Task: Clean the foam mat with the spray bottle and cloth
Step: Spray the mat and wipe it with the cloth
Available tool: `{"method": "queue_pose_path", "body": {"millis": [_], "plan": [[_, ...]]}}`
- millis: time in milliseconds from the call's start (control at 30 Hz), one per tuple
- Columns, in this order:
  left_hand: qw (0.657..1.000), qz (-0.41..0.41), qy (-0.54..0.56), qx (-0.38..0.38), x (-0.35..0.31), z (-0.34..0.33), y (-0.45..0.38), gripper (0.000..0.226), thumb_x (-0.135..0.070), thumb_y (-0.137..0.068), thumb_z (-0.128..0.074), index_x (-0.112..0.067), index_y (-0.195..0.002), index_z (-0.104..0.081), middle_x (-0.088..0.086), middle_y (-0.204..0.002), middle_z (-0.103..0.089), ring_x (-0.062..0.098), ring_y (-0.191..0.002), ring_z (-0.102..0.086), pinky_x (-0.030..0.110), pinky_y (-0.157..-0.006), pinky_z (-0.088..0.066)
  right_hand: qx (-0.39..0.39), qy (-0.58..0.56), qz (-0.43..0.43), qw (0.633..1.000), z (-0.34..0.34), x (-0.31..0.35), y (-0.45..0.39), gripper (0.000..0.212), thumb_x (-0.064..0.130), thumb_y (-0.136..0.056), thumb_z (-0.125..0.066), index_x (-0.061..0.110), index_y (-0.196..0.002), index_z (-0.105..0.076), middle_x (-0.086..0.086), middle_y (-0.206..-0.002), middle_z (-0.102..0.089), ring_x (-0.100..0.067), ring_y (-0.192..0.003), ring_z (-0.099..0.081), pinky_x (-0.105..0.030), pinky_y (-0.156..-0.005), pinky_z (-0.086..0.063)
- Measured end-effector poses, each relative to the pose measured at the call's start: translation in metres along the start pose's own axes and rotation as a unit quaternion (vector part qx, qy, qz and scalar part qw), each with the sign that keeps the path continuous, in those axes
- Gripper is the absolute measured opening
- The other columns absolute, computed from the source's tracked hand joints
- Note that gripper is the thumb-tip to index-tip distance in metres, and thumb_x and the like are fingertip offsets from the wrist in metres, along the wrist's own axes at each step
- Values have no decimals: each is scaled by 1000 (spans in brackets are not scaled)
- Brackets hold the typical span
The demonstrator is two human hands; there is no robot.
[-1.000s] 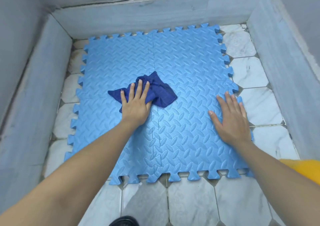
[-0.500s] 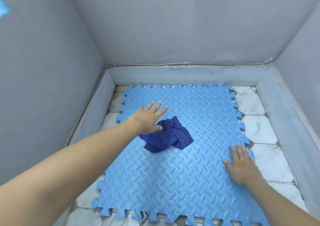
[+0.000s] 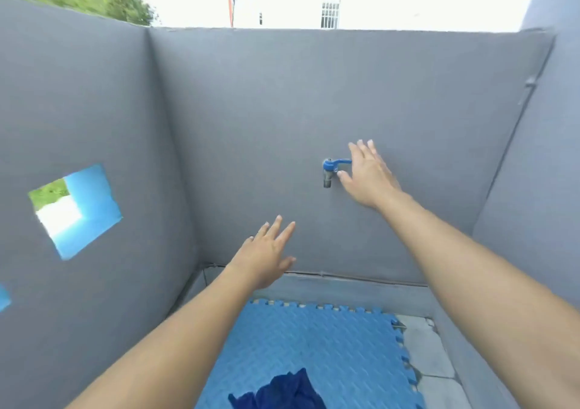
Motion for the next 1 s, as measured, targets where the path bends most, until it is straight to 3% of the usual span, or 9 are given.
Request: {"method": "queue_pose_path", "body": {"millis": [167, 333, 467, 833, 1000], "plan": [[999, 25, -10, 17, 32, 4, -5, 72, -47, -97, -39, -29, -152, 4, 2, -161, 7, 26, -148, -4, 45, -112, -31, 164, 82, -47, 982, -46, -17, -47, 81, 42, -99, -48, 10, -157, 0, -4, -167, 4, -26, -153, 9, -46, -123, -5], [999, 21, -21, 24, 50, -4, -11, 73, -47, -97, -40, -29, -152, 3, 2, -161, 6, 26, -148, -4, 45, -113, -30, 117, 141, -76, 980, -60, -18, -57, 71, 53, -98, -42, 11, -152, -23, -14, -158, -25, -33, -148, -16, -51, -121, -14], [997, 52, -9, 48, 65, -20, -12, 73, -47, -97, -41, -28, -152, 3, 3, -161, 6, 27, -148, -4, 47, -112, -30, 128, 165, -88, 974, -57, -19, -58, 71, 57, -98, -39, 13, -151, -22, -12, -155, -25, -33, -146, -20, -57, -116, -19], [995, 82, -2, 60, 84, -25, 0, 74, -48, -97, -40, -29, -152, 5, 3, -161, 9, 28, -148, -2, 48, -113, -30, 139, 232, -129, 954, -56, -15, -61, 66, 59, -97, -41, 13, -143, -28, -16, -146, -36, -32, -137, -29, -44, -97, -40], [996, 75, 16, 51, 80, -20, 0, 74, -46, -97, -41, -29, -152, 5, 3, -161, 9, 27, -148, -3, 48, -115, -26, 160, 263, -135, 942, -56, -13, -60, 59, 51, -99, -43, 15, -142, -26, -15, -138, -45, -31, -130, -36, -39, -77, -38]]}}
Point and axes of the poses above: each hand's wrist, its own y-axis away from the middle knuckle, its own z-axis out of the back of the hand, x = y × z, the point moved 9 cm from there along -y, towards the middle knuckle
